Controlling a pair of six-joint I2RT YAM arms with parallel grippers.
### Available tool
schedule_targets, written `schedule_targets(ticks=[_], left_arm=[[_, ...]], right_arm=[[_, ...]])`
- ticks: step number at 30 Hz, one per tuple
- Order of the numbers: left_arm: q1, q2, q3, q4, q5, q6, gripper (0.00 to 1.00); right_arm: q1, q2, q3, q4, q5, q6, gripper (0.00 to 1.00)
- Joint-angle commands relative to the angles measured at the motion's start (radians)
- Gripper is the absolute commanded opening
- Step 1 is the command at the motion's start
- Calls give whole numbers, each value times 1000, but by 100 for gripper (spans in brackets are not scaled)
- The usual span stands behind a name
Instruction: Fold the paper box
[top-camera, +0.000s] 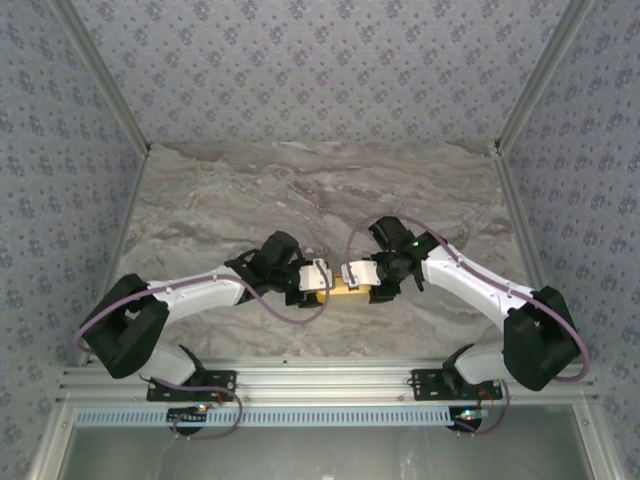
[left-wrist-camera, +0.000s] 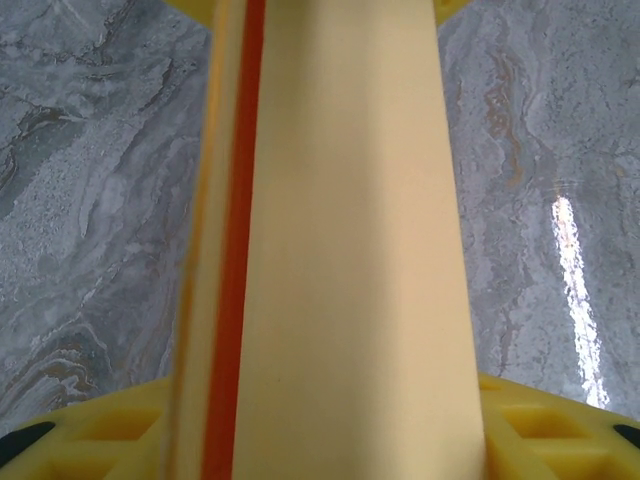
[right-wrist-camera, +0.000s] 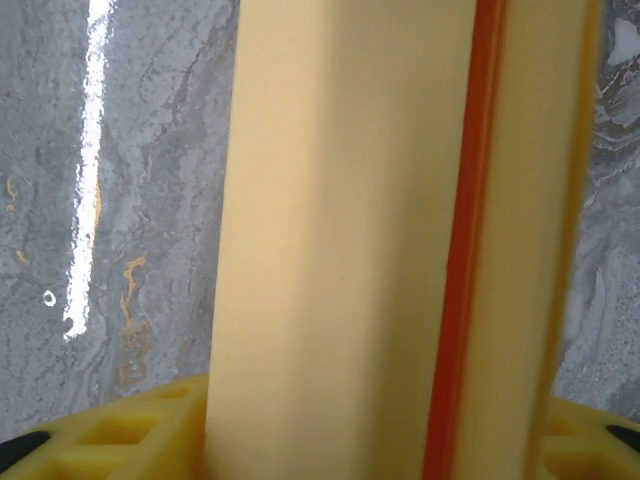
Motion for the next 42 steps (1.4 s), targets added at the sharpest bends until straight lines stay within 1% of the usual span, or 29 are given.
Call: schedule_targets(ticks=[1, 8, 11, 12, 15, 16, 17, 18, 19, 21, 23, 25, 28, 29, 32, 33, 35, 36, 38, 40, 42], left_arm=[[13, -37, 19, -10, 10, -8, 56], [33, -118, -27, 67, -4, -47, 57], [36, -168, -42, 82, -1, -89, 61], [35, -199, -53, 100, -18, -134, 62], [36, -322, -92, 143, -170, -382, 65], [35, -366, -109, 146, -200, -435, 66], [35, -417, -129, 144, -224, -484, 69], [36, -473, -144, 134, -235, -520, 82], [35, -518, -156, 124, -242, -541, 98], [40, -570, -178, 137, -315, -646, 99], [54, -551, -187, 160, -316, -693, 99], [55, -488, -179, 190, -330, -710, 98], [55, -387, -142, 248, -346, -764, 90], [55, -344, -119, 248, -340, -788, 89], [57, -233, -50, 228, -278, -834, 75], [58, -204, -34, 232, -255, -859, 74], [76, -167, -14, 243, -205, -916, 76], [95, -156, -9, 258, -158, -953, 80], [125, -146, -21, 336, -78, -1013, 83], [141, -143, -25, 380, -68, -1064, 85], [162, -128, -4, 377, -7, -1089, 85]], right_arm=[[7, 7, 15, 23, 43, 25, 48], [2, 11, 5, 49, 46, 73, 46], [-3, 11, 8, 51, 35, 101, 45], [-6, 12, 7, 55, 35, 112, 44], [-18, 0, 3, 68, 32, 152, 42], [-21, -3, -2, 72, 33, 164, 42], [-24, -8, -7, 77, 30, 176, 42], [-29, -12, -16, 78, 23, 189, 42], [-35, -14, -21, 92, 22, 201, 42], [-44, -10, -23, 115, 22, 221, 42], [-48, -1, -17, 111, 24, 231, 42], [-50, 6, -9, 111, 25, 244, 42], [-50, 23, 1, 108, 35, 277, 42], [-51, 29, 6, 106, 37, 285, 42], [-50, 41, 6, 106, 33, 307, 42], [-51, 39, 5, 114, 32, 317, 42], [-52, 41, 6, 113, 28, 322, 43], [-53, 46, 10, 107, 29, 322, 43], [-54, 52, 16, 97, 28, 318, 43], [-55, 53, 15, 94, 25, 318, 43], [-54, 53, 17, 94, 26, 315, 42]])
